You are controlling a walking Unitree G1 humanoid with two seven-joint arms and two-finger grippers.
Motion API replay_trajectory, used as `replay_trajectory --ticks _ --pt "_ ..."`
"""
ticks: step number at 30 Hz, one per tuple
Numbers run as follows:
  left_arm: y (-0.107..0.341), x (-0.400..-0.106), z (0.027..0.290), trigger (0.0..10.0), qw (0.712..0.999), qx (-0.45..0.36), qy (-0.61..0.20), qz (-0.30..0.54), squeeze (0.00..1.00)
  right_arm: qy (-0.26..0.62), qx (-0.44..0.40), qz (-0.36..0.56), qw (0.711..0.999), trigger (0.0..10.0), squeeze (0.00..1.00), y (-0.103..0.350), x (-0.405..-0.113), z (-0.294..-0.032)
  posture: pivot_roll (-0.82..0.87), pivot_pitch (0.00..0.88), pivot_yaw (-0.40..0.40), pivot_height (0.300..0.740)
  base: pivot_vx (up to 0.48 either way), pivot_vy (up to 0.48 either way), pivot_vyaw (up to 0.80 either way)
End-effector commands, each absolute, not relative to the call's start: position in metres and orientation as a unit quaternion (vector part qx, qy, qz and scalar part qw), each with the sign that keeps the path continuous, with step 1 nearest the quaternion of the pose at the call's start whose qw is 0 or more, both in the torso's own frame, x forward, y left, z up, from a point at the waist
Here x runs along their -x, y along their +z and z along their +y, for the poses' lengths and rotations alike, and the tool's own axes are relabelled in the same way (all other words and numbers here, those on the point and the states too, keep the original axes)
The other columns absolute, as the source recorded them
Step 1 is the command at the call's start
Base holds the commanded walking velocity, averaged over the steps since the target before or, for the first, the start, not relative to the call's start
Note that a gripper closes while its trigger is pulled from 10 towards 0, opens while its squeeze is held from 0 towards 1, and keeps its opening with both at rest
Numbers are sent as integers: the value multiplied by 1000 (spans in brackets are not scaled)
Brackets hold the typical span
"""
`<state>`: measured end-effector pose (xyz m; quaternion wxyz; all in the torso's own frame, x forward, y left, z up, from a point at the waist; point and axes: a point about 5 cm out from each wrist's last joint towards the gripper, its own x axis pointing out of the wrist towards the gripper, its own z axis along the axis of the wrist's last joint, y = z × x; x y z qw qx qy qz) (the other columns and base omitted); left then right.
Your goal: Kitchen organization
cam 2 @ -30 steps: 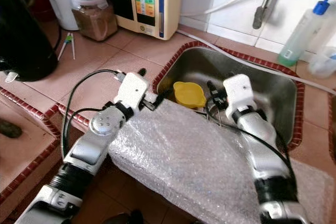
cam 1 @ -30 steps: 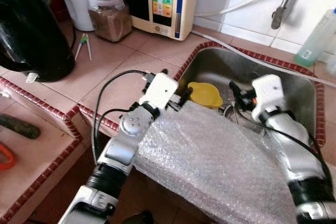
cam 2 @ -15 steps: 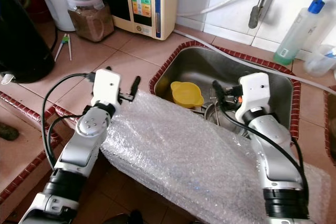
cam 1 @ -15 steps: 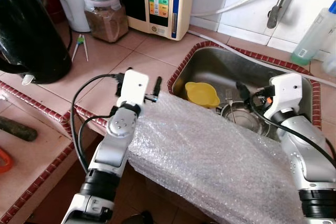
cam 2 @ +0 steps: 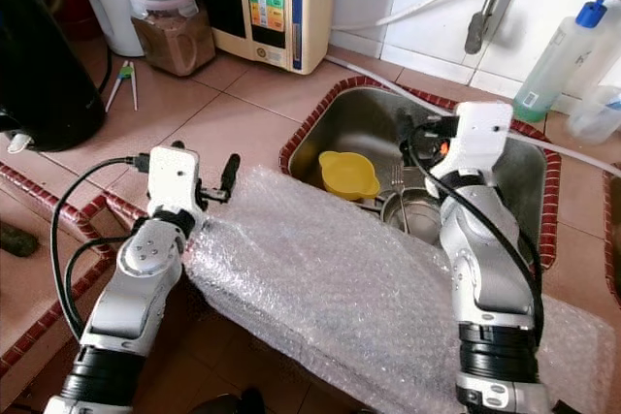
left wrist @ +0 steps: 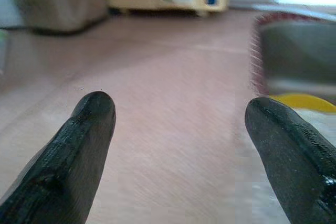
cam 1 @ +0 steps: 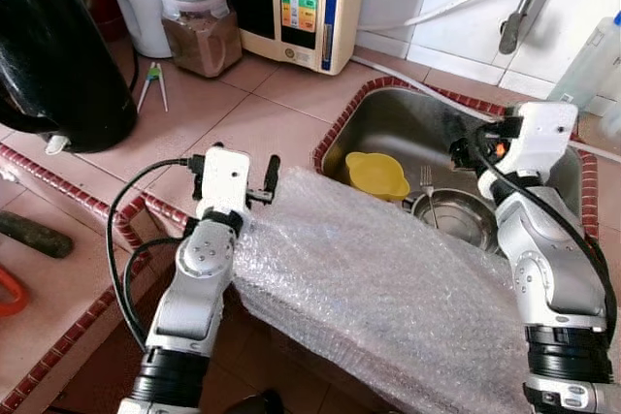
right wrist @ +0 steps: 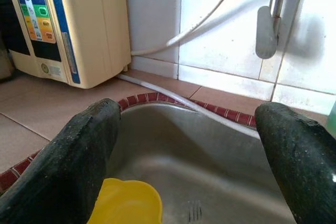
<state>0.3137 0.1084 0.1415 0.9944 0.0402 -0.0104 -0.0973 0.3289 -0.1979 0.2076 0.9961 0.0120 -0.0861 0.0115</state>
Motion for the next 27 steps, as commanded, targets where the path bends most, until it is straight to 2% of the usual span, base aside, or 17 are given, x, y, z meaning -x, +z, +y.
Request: replay_trajectory --ticks 1,14,23,26,27 --pt "149 -313 101 10000 992 -38 -116 -24 0 5 -6 -88 996 10000 498 211 -328 -203 -77 93 -1 740 0 0 -800" --pt "150 -321 112 10000 996 5 -88 12 0 -3 -19 -83 996 10000 502 215 -333 -204 -80 92 -17 740 0 0 -800" --pt "175 -321 113 10000 995 -17 -79 -55 0 15 -29 -95 995 10000 404 220 -335 -200 -75 94 -20 740 0 0 -44" --pt "179 -321 115 10000 996 -14 -67 -58 0 21 -28 -96 995 10000 400 220 -335 -200 -76 94 -20 740 0 0 0" --pt "181 -321 116 10000 996 -17 -64 -61 0 29 -25 -93 995 10000 361 219 -335 -198 -78 95 -20 740 0 0 0"
